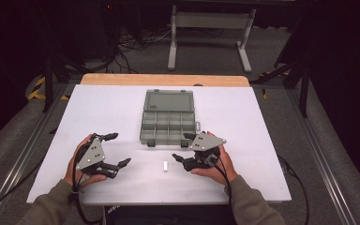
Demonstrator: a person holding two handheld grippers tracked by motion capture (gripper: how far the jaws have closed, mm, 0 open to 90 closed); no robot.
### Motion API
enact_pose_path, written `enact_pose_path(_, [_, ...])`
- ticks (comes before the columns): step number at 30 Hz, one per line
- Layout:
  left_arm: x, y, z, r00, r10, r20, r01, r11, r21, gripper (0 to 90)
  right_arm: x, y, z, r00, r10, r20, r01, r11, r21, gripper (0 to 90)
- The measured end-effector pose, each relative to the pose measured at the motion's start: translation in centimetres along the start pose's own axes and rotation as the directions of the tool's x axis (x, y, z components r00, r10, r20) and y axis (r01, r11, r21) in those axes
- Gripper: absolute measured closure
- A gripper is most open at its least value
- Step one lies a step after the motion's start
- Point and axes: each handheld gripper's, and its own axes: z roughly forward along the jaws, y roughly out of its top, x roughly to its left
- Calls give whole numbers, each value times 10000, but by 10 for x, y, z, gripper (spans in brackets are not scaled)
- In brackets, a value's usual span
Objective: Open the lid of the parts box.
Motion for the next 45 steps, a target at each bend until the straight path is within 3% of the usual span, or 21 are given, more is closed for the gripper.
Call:
enact_pose_path(1, [-4, -4, -3, 9999, 114, -101, -112, 9996, 245, 71, 4, -2, 2, 9990, -24, -436, 31, 9999, 151, 215])
enact_pose_path(10, [-11, -22, -20, 9999, -168, 39, 165, 9969, 775, 40, 18, -10, 25, 9847, -275, -1724, 488, 9915, 1205, 217])
enact_pose_path(15, [-7, -33, -35, 9975, -704, -90, 709, 9940, 829, 40, 14, -18, 45, 9721, -22, -2344, 444, 9836, 1749, 246])
enact_pose_path(22, [-3, -38, -43, 9952, -943, -266, 961, 9922, 792, 42, 15, -22, 60, 9549, -273, -2956, 922, 9738, 2081, 327])
enact_pose_path(24, [-3, -39, -44, 9955, -902, -277, 921, 9925, 807, 42, 15, -22, 61, 9541, -270, -2981, 933, 9731, 2105, 337])
enact_pose_path(25, [-4, -39, -45, 9945, -1020, -241, 1036, 9916, 774, 43, 13, -21, 63, 9450, -165, -3267, 895, 9737, 2097, 372])
enact_pose_path(29, [-5, -40, -46, 9951, -971, -208, 985, 9917, 824, 45, 10, -21, 65, 9323, -12, -3616, 852, 9726, 2165, 410])
enact_pose_path(31, [-5, -40, -48, 9950, -969, -227, 984, 9918, 814, 46, 9, -21, 66, 9300, -31, -3675, 892, 9720, 2175, 422])
enact_pose_path(32, [-5, -40, -48, 9950, -969, -227, 984, 9918, 814, 47, 9, -20, 66, 9239, 108, -3824, 782, 9732, 2165, 438])
enact_pose_path(34, [-4, -40, -47, 9945, -1028, -195, 1040, 9913, 801, 47, 8, -20, 67, 9279, -39, -3729, 896, 9730, 2126, 468])
enact_pose_path(36, [-4, -41, -47, 9941, -1071, -178, 1081, 9911, 782, 47, 9, -20, 66, 9226, 22, -3857, 849, 9743, 2089, 501])
enact_pose_path(38, [-4, -41, -47, 9941, -1074, -140, 1081, 9911, 783, 48, 9, -20, 66, 9232, -111, -3842, 967, 9741, 2042, 530])
enact_pose_path(45, [-2, -41, -47, 9941, -1074, -183, 1085, 9911, 769, 49, 11, -21, 65, 9273, -297, -3731, 1091, 9750, 1935, 532])
